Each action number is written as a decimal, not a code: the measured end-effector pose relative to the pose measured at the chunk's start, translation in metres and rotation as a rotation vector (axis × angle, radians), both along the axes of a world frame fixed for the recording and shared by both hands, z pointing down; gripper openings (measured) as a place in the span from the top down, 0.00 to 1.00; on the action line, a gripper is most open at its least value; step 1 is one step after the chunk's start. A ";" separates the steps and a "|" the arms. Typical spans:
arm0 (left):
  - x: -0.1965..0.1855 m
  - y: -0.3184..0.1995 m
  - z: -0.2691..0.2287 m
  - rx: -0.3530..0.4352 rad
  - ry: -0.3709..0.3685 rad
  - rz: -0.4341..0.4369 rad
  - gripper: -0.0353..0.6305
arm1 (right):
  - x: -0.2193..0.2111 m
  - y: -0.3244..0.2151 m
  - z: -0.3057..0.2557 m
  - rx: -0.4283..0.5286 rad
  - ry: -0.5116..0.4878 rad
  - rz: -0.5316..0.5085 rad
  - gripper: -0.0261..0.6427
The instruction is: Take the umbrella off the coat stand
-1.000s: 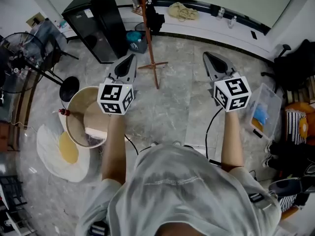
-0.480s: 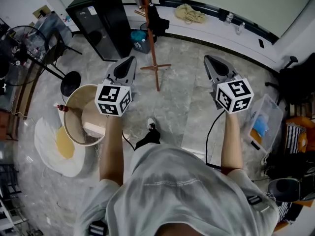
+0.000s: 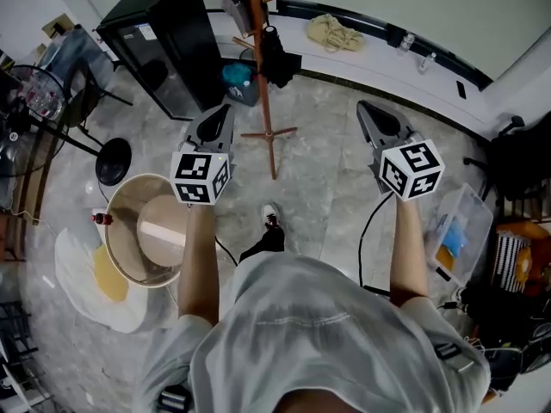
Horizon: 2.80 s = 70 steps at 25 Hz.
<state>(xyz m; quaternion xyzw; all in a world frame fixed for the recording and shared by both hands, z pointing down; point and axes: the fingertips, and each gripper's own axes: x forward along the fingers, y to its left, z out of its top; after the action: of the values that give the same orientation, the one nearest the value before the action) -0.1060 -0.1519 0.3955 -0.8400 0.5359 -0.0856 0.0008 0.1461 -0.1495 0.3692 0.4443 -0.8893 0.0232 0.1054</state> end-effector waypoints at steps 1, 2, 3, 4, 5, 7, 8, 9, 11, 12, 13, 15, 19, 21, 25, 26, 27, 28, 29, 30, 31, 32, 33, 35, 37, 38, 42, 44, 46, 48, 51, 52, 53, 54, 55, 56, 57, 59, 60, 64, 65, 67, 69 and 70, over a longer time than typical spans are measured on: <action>-0.004 -0.016 0.002 -0.005 -0.005 0.002 0.92 | -0.005 -0.018 0.000 0.005 0.010 0.005 0.93; -0.008 -0.032 0.005 -0.011 -0.012 0.005 0.92 | -0.010 -0.036 0.001 0.010 0.021 0.012 0.93; -0.012 -0.047 0.007 -0.017 -0.019 0.008 0.92 | -0.016 -0.054 0.002 0.012 0.033 0.019 0.93; -0.016 -0.062 0.008 -0.024 -0.026 0.011 0.92 | -0.022 -0.072 0.004 0.008 0.044 0.021 0.93; -0.020 -0.077 0.009 -0.031 -0.030 0.013 0.92 | -0.030 -0.090 0.006 0.000 0.054 0.018 0.93; -0.028 -0.102 0.012 -0.044 -0.032 0.014 0.92 | -0.047 -0.122 0.014 -0.027 0.067 -0.007 0.89; -0.033 -0.113 0.014 -0.052 -0.031 0.013 0.92 | -0.057 -0.137 0.019 -0.046 0.071 -0.026 0.82; -0.037 -0.123 0.018 -0.062 -0.030 0.011 0.92 | -0.067 -0.151 0.026 -0.067 0.074 -0.046 0.77; -0.046 -0.142 0.028 -0.083 -0.029 0.006 0.92 | -0.086 -0.176 0.041 -0.102 0.082 -0.083 0.66; -0.050 -0.150 0.033 -0.095 -0.031 0.003 0.92 | -0.094 -0.188 0.050 -0.118 0.085 -0.099 0.62; -0.053 -0.158 0.039 -0.106 -0.032 -0.002 0.92 | -0.103 -0.199 0.059 -0.136 0.087 -0.115 0.59; -0.060 -0.170 0.048 -0.129 -0.027 -0.012 0.92 | -0.119 -0.219 0.082 -0.186 0.083 -0.154 0.51; -0.069 -0.185 0.067 -0.183 0.009 -0.036 0.92 | -0.147 -0.253 0.128 -0.269 0.092 -0.225 0.42; -0.071 -0.191 0.077 -0.206 0.009 -0.058 0.92 | -0.158 -0.269 0.146 -0.267 0.128 -0.254 0.39; -0.071 -0.199 0.090 -0.235 0.013 -0.104 0.92 | -0.180 -0.292 0.174 -0.243 0.227 -0.344 0.37; -0.072 -0.200 0.091 -0.240 0.018 -0.119 0.92 | -0.185 -0.297 0.178 -0.241 0.243 -0.363 0.37; -0.073 -0.201 0.092 -0.244 0.027 -0.134 0.92 | -0.189 -0.302 0.181 -0.236 0.255 -0.379 0.37; -0.074 -0.201 0.094 -0.247 0.037 -0.148 0.92 | -0.193 -0.305 0.184 -0.231 0.264 -0.392 0.37; -0.074 -0.201 0.095 -0.250 0.045 -0.161 0.92 | -0.196 -0.308 0.188 -0.231 0.272 -0.404 0.37; -0.075 -0.200 0.096 -0.252 0.050 -0.174 0.92 | -0.199 -0.310 0.191 -0.232 0.280 -0.415 0.37; -0.076 -0.198 0.096 -0.253 0.052 -0.186 0.92 | -0.202 -0.311 0.195 -0.233 0.289 -0.422 0.38; -0.077 -0.197 0.096 -0.253 0.051 -0.197 0.92 | -0.204 -0.311 0.198 -0.228 0.295 -0.424 0.38; -0.079 -0.195 0.095 -0.252 0.049 -0.207 0.92 | -0.205 -0.312 0.198 -0.219 0.295 -0.421 0.43; -0.081 -0.194 0.093 -0.247 0.048 -0.227 0.92 | -0.204 -0.314 0.197 -0.204 0.284 -0.409 0.52; -0.082 -0.193 0.091 -0.243 0.048 -0.242 0.92 | -0.202 -0.315 0.196 -0.207 0.272 -0.404 0.55; -0.082 -0.193 0.090 -0.240 0.047 -0.246 0.92 | -0.201 -0.316 0.194 -0.211 0.265 -0.403 0.56; -0.077 -0.196 0.080 -0.214 0.049 -0.245 0.92 | -0.194 -0.314 0.175 -0.215 0.229 -0.399 0.58; -0.073 -0.199 0.070 -0.191 0.055 -0.241 0.92 | -0.191 -0.313 0.162 -0.208 0.223 -0.401 0.58; -0.068 -0.204 0.058 -0.163 0.057 -0.234 0.92 | -0.186 -0.311 0.148 -0.203 0.216 -0.401 0.59; -0.063 -0.208 0.045 -0.134 0.057 -0.226 0.92 | -0.177 -0.309 0.132 -0.200 0.202 -0.395 0.59; -0.056 -0.212 0.025 -0.087 0.057 -0.211 0.92 | -0.161 -0.303 0.107 -0.184 0.185 -0.382 0.59; -0.054 -0.213 0.019 -0.072 0.056 -0.207 0.92 | -0.154 -0.300 0.099 -0.179 0.181 -0.375 0.59; -0.052 -0.213 0.013 -0.059 0.057 -0.203 0.92 | -0.146 -0.298 0.091 -0.174 0.176 -0.365 0.59; -0.050 -0.214 0.007 -0.047 0.057 -0.199 0.92 | -0.138 -0.296 0.084 -0.171 0.170 -0.353 0.59; -0.049 -0.214 0.002 -0.036 0.057 -0.196 0.92 | -0.129 -0.294 0.078 -0.169 0.166 -0.338 0.59; -0.048 -0.214 -0.002 -0.026 0.057 -0.194 0.92 | -0.120 -0.292 0.072 -0.165 0.164 -0.323 0.59; -0.046 -0.214 -0.006 -0.017 0.058 -0.191 0.92 | -0.111 -0.291 0.066 -0.161 0.163 -0.307 0.59; -0.043 -0.214 -0.014 -0.001 0.056 -0.184 0.92 | -0.093 -0.286 0.054 -0.149 0.166 -0.275 0.59; -0.042 -0.214 -0.018 0.007 0.053 -0.179 0.92 | -0.083 -0.284 0.049 -0.143 0.168 -0.259 0.59; -0.035 -0.215 -0.032 0.036 0.047 -0.162 0.92 | -0.047 -0.271 0.030 -0.125 0.172 -0.200 0.59; -0.033 -0.216 -0.035 0.042 0.047 -0.158 0.92 | -0.039 -0.268 0.026 -0.122 0.173 -0.188 0.59; -0.027 -0.216 -0.041 0.054 0.044 -0.149 0.92 | -0.025 -0.262 0.019 -0.118 0.171 -0.167 0.60; -0.021 -0.216 -0.046 0.066 0.039 -0.137 0.92 | -0.013 -0.256 0.013 -0.115 0.168 -0.148 0.60; -0.019 -0.215 -0.049 0.073 0.036 -0.131 0.92 | -0.009 -0.253 0.010 -0.111 0.167 -0.141 0.60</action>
<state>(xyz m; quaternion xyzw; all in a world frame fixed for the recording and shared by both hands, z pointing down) -0.1250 -0.3673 0.3468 -0.8038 0.5925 -0.0508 0.0162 0.1376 -0.4024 0.3797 0.3747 -0.9038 0.0280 0.2051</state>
